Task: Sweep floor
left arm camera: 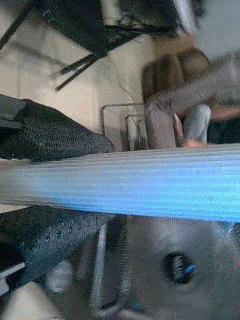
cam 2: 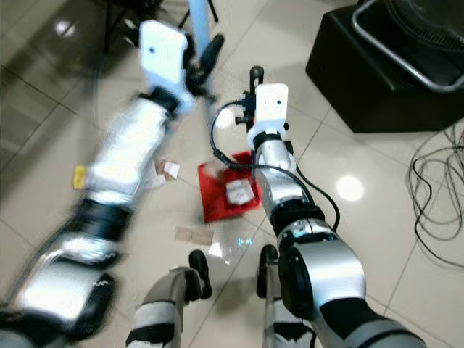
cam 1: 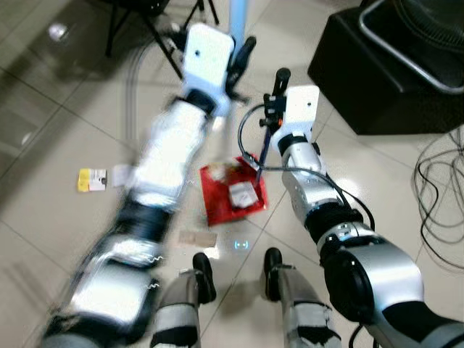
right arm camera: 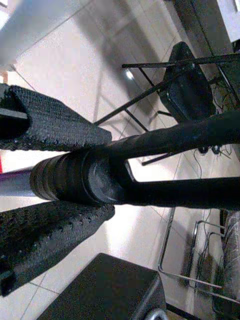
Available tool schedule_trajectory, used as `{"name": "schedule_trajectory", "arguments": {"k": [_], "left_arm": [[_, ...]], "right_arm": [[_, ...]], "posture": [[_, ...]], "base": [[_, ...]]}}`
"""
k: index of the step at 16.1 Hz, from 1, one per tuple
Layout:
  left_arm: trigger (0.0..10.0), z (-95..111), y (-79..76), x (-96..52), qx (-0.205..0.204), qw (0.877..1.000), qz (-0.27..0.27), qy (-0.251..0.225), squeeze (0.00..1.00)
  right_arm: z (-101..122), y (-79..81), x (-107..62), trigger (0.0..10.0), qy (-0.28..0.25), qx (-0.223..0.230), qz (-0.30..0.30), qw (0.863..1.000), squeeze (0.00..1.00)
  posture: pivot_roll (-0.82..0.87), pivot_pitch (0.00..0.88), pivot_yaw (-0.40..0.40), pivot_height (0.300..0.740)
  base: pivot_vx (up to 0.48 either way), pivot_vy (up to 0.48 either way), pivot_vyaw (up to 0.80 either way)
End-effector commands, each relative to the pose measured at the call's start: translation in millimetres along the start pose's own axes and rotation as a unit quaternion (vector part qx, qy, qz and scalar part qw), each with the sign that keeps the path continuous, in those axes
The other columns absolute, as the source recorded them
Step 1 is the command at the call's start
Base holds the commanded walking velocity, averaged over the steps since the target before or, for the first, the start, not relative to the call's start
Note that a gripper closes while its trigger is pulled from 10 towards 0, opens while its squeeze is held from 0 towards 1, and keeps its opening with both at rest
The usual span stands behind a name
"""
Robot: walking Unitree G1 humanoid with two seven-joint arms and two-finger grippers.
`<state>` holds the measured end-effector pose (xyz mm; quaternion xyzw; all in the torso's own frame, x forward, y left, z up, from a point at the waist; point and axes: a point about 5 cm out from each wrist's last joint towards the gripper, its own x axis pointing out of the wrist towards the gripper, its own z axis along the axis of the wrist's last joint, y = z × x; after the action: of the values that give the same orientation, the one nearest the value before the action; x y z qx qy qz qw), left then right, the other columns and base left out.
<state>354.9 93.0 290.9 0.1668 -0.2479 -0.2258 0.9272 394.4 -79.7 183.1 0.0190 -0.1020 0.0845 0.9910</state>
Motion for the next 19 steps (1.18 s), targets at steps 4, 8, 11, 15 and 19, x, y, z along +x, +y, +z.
{"name": "schedule_trajectory", "arguments": {"k": [4, 8, 11, 15, 19], "left_arm": [[10.0, 70, 34.0, -22.0, 0.121, 0.991, -0.034, -0.047, 0.0], [10.0, 78, 32.7, -28.5, 0.093, 0.994, -0.046, -0.04, 0.0], [10.0, 65, 32.3, -35.0, 0.075, 0.996, -0.04, -0.005, 0.0], [10.0, 18, 38.5, -48.1, 0.019, 0.997, 0.042, 0.054, 0.0], [10.0, -18, 41.4, -74.8, 0.012, 0.988, 0.106, 0.111, 0.0]], "right_arm": [[-44, -10.3, -20.8, 10.0, 0.099, 0.039, -0.022, 0.994, 0.0], [-40, -14.7, -18.0, 10.0, 0.096, 0.036, -0.026, 0.994, 0.0], [-39, -17.8, -17.7, 10.0, 0.094, 0.035, -0.028, 0.995, 0.0], [-42, -27.6, -22.3, 10.0, 0.092, 0.031, -0.035, 0.995, 0.0], [-35, -54.2, -21.6, 10.0, 0.077, 0.044, -0.071, 0.994, 0.0]], "posture": [[0.13, 0.377, 0.089, 0.74], [0.13, 0.333, 0.087, 0.74], [0.13, 0.324, 0.087, 0.74], [0.12, 0.3, 0.089, 0.74], [0.09, 0.28, 0.089, 0.74]], "base": [[0.0, 0.0, 0.0], [0.0, 0.0, 0.0], [0.0, 0.0, 0.0], [0.0, 0.0, 0.0], [0.0, 0.0, 0.0]]}}
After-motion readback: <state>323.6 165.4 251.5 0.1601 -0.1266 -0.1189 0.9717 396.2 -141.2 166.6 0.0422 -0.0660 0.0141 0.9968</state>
